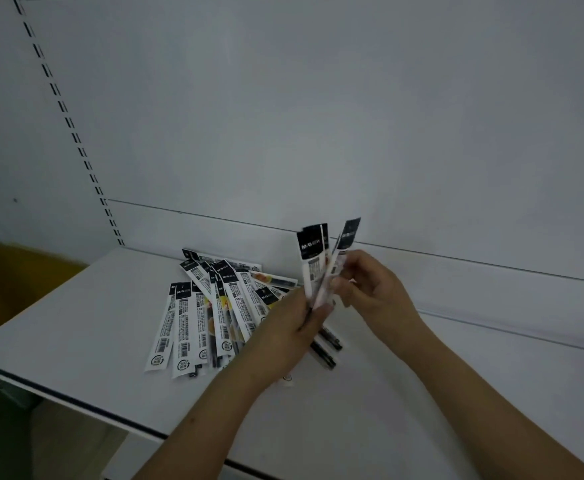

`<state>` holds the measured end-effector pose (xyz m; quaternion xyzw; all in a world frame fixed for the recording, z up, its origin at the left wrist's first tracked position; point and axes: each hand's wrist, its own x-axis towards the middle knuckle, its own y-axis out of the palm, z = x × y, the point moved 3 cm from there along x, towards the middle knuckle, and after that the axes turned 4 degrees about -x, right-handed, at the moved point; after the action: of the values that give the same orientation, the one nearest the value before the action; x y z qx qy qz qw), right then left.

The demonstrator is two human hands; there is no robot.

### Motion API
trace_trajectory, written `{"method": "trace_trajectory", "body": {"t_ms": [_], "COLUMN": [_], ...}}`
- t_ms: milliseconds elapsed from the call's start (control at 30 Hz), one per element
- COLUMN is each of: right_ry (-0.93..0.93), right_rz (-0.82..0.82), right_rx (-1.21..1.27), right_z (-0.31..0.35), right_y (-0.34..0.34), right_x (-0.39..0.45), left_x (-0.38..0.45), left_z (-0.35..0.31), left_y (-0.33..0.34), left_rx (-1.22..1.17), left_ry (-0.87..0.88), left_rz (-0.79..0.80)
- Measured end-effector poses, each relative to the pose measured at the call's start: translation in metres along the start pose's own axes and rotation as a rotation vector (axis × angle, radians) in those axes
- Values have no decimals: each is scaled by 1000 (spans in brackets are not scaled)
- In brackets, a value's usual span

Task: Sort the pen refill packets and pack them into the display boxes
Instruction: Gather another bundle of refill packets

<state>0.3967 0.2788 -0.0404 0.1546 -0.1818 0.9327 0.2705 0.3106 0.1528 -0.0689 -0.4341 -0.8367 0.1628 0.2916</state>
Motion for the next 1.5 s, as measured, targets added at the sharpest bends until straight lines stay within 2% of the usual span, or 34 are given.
{"method": "trace_trajectory", "body": {"t_ms": [67,133,200,300,400,567,700,767,833,900,967,1067,1167,1367,1500], "right_ry": [27,100,165,227,220,364,374,347,319,279,226,135,88,27,54], "right_rz": [-107,-121,44,236,267,237,316,391,451,444,351,111,-38,-70,1], "right_rx": [-41,-316,-670,-978,-1008,-886,-1144,-1198,-1127,-973,-813,-630,-470,-414,-337], "right_z": [-3,-13,-25,-33,-35,-38,-30,-24,-17,-8,1,8,14,18,18], "right_y": [-2,-4,5,25,35,19,4,-3,-11,-17,-16,-1,18,31,30], "right_x": [0,0,-5,-15,-18,-16,-13,-11,-9,-6,-3,-2,-10,-16,-16], "left_x": [-6,-13,-19,-26,-30,-32,-32,-32,-32,-33,-33,-36,-38,-38,-38], "left_z": [1,8,18,27,28,30,34,37,39,39,35,26,19,10,9], "left_y": [-14,-32,-45,-46,-40,-41,-43,-43,-42,-42,-42,-38,-28,-11,-10], "left_rx": [-201,-318,-342,-380,-518,-577,-582,-588,-590,-597,-603,-591,-479,-229,-222], "left_ry": [-110,-188,-233,-261,-289,-278,-277,-262,-256,-252,-239,-213,-180,-109,-82], "left_rz": [-85,-248,-380,-409,-388,-409,-419,-399,-384,-376,-366,-305,-204,-56,-15]}}
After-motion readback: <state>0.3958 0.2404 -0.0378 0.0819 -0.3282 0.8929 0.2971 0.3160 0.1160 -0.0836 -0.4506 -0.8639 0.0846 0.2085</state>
